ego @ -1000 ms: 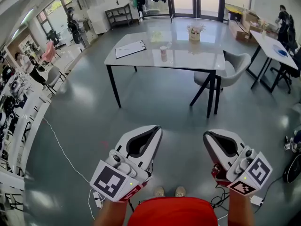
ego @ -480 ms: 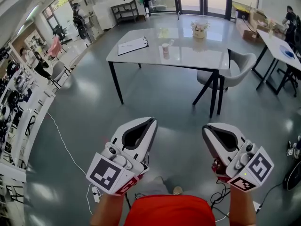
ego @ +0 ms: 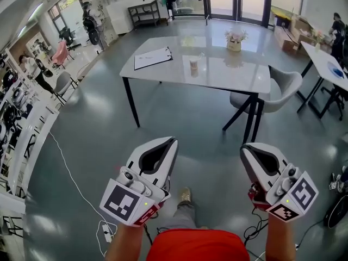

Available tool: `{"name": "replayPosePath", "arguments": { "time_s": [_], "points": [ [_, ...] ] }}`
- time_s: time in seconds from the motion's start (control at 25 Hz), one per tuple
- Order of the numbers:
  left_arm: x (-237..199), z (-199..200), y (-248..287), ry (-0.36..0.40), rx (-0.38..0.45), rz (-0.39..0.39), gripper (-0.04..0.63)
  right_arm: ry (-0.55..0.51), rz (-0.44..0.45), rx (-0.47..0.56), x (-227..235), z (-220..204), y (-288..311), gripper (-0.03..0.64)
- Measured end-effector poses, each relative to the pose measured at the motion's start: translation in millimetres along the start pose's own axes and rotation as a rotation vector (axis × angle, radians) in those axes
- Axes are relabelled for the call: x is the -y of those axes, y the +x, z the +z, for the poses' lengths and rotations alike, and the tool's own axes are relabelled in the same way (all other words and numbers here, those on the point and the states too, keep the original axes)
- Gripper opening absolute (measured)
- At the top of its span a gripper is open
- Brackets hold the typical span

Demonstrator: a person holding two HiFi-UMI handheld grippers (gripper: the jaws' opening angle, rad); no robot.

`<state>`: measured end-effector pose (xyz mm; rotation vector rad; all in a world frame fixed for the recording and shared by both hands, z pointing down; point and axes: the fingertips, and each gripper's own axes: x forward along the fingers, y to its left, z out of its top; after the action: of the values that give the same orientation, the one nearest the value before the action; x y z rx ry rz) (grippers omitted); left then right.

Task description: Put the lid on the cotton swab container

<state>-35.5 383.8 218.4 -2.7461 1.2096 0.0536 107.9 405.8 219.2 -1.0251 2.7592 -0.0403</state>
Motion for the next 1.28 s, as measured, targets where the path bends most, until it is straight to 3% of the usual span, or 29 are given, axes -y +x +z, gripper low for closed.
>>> {"name": "replayPosePath", "arguments": {
  "time_s": [0.2, 0.4, 0.6, 1.0, 1.28],
  "points": [
    [-68, -9, 30, 0.011, 0.020, -0.010, 0.015, -0.003, -0.018, 0.006, 33, -4, 62, 0.008],
    [-132, -22, 61, 0.027, -0.013, -0.044, 0.015, -0.013, -0.033, 0.031, 64, -4, 128, 0.008],
    [-187, -27, 88, 0.017, 0.025, -0.058, 0.015, -0.004, -0.060, 0.031, 94, -11, 177, 0.008],
    [-243, -54, 129, -0.033, 0.003, -0.058, 0.015, 0.004, -0.091, -0.002, 149, -30, 225, 0.008],
    [-284, -69, 190, -0.012, -0.008, -0.045, 0.015, 0.003, -0.086, 0.019, 221, -34, 264, 0.008]
  ]
}}
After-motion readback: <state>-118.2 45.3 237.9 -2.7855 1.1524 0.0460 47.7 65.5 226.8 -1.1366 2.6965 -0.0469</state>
